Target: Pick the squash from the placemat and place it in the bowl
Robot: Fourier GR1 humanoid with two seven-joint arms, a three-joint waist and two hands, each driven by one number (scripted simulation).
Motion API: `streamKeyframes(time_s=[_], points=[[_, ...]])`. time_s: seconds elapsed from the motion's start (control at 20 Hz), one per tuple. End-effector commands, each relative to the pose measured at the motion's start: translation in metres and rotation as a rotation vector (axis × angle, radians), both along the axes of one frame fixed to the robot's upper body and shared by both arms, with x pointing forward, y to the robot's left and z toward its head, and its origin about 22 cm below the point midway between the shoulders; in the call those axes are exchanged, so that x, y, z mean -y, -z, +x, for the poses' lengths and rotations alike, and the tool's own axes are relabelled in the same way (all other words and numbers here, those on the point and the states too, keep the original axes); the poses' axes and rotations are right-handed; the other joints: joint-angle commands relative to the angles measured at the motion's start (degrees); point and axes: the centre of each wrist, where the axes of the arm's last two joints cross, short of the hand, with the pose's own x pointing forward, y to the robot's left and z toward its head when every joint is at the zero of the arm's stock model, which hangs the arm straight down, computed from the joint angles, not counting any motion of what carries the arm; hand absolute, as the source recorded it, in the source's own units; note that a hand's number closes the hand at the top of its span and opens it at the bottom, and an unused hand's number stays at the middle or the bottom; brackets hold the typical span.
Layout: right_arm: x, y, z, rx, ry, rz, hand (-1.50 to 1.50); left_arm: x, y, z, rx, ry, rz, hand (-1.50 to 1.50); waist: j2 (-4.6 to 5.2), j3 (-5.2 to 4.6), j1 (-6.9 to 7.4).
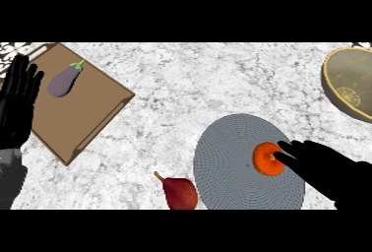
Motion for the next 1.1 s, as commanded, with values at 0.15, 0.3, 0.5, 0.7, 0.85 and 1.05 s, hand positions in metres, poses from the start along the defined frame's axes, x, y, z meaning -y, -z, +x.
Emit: streamKeyframes(time_s=[0.15,0.3,0.5,0.7,0.85,1.05], points=[[-0.009,0.036,0.002,-0.054,0.017,-0.011,-1.5,-0.009,0.006,-0.006,0.017,0.001,-0.01,0.0,-0.02,0.04,-0.08],[-0.002,0.05,0.02,-0.051,0.047,-0.011,-1.5,0.002,0.01,-0.008,-0.013,0.008,-0.003,0.0,-0.01,0.04,0.02],[-0.005,0.068,0.04,-0.048,0.045,-0.024,-1.5,0.017,0.008,0.005,-0.009,0.007,-0.009,0.0,0.05,0.03,-0.05],[0.023,0.076,0.045,-0.036,0.049,-0.028,-1.5,0.016,0.012,-0.006,0.007,-0.012,0.004,0.0,-0.01,0.04,-0.13],[0.01,0.076,0.054,-0.036,0.019,0.021,-1.5,0.014,0.007,0.011,-0.003,0.002,-0.011,0.0,0.03,0.02,-0.2],[0.008,0.087,0.042,-0.02,-0.023,0.037,-1.5,-0.002,0.008,-0.011,-0.011,-0.006,0.008,0.0,-0.04,0.02,-0.12]])
